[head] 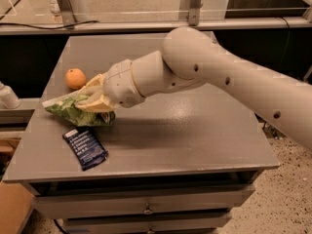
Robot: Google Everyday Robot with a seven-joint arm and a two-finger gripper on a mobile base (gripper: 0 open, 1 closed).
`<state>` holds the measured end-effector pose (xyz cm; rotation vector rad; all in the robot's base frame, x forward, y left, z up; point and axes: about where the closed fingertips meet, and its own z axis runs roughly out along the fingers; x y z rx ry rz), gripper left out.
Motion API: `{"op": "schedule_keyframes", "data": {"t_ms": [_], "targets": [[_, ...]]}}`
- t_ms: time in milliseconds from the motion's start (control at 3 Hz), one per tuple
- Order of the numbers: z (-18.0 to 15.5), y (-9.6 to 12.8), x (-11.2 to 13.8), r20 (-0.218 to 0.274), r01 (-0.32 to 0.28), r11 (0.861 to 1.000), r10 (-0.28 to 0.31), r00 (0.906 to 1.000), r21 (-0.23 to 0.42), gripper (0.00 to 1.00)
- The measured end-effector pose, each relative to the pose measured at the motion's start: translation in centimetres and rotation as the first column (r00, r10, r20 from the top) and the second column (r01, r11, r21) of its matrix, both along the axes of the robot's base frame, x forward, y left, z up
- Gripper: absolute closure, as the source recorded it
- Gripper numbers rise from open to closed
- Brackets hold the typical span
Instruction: Move green jalapeno chip bag near rxbar blueberry
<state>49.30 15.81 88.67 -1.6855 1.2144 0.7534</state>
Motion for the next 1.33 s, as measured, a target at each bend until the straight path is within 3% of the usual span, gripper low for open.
{"op": "schedule_keyframes", "data": {"t_ms": [667, 1000, 1333], "targets": [[0.0, -0.9, 0.0, 0.009, -0.013, 1.0, 0.013, 0.9999, 0.001, 0.13], [0.3, -1.7, -0.3, 0.001, -0.022, 1.0, 0.022, 0.9998, 0.007, 0.0], [1.2, -3.9, 0.6, -0.016, 0.008, 0.999, -0.007, 0.9999, 0.035, 0.0]]}}
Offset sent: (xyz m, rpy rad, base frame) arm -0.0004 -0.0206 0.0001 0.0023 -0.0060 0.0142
